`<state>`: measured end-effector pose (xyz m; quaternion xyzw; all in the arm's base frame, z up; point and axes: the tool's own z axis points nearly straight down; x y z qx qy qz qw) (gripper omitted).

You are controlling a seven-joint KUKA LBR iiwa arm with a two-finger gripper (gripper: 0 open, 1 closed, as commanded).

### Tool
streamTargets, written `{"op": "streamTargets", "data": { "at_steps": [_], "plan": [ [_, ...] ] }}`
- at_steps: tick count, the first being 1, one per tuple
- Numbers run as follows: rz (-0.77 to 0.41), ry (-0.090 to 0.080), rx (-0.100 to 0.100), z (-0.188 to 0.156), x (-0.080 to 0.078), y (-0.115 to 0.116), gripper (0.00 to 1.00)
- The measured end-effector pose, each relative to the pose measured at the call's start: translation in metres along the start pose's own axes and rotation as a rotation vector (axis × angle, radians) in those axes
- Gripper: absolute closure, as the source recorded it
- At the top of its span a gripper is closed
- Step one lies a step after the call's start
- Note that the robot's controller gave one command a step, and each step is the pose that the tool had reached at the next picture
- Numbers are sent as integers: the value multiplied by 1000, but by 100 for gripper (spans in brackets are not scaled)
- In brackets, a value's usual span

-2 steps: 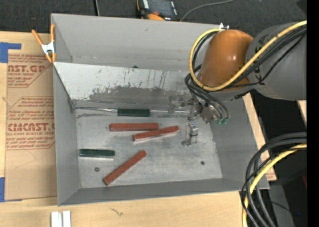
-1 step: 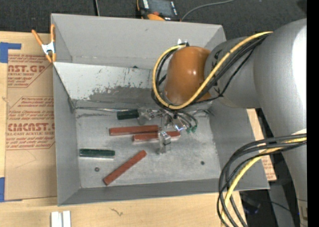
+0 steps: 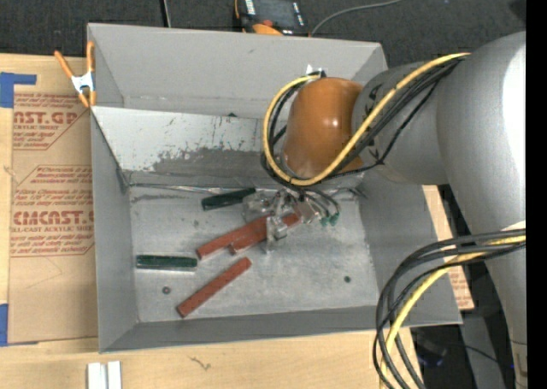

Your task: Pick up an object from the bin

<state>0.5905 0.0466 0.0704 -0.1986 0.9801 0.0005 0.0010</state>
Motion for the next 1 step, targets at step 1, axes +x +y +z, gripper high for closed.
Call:
{"op": "streamTargets", "data": {
  "at_steps": [1],
  "plan": [
    [58,-8,4,-171,13,6,100]
  ]
}}
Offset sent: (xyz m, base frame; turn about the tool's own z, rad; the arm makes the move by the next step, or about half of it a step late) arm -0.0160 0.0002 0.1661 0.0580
